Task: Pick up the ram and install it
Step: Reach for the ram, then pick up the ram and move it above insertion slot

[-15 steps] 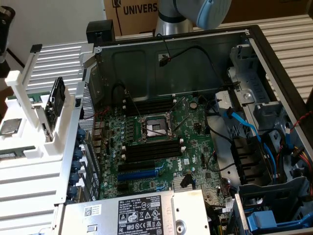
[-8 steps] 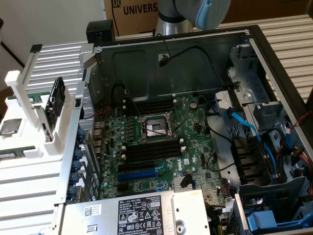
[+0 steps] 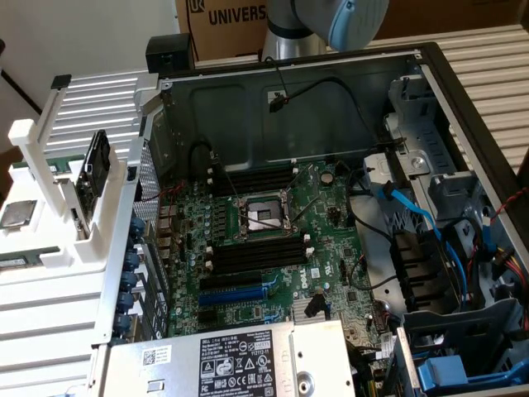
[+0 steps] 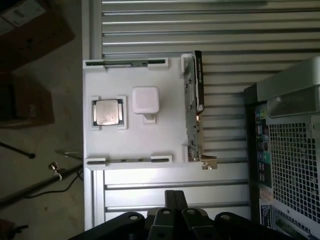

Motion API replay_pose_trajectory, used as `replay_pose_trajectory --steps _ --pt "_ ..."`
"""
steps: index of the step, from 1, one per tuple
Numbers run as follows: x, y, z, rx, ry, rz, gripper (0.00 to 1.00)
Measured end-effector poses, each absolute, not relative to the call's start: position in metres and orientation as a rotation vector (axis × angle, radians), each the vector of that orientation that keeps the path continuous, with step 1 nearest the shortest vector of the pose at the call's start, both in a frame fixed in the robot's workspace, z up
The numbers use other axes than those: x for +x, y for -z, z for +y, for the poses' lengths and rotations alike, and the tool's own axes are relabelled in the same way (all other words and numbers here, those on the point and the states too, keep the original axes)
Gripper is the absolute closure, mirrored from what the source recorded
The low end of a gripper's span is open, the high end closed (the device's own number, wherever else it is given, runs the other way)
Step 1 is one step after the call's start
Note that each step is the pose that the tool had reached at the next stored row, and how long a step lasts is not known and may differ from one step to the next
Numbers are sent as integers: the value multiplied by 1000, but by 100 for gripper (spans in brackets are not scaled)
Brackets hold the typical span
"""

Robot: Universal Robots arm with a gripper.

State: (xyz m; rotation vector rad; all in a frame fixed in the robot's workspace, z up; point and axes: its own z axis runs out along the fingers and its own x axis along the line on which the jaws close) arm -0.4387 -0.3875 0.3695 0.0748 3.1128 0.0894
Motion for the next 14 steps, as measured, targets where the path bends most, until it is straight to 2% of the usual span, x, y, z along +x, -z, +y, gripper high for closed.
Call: replay_pose_trajectory --steps 14 --pt "-460 -369 -382 67 -91 3120 90"
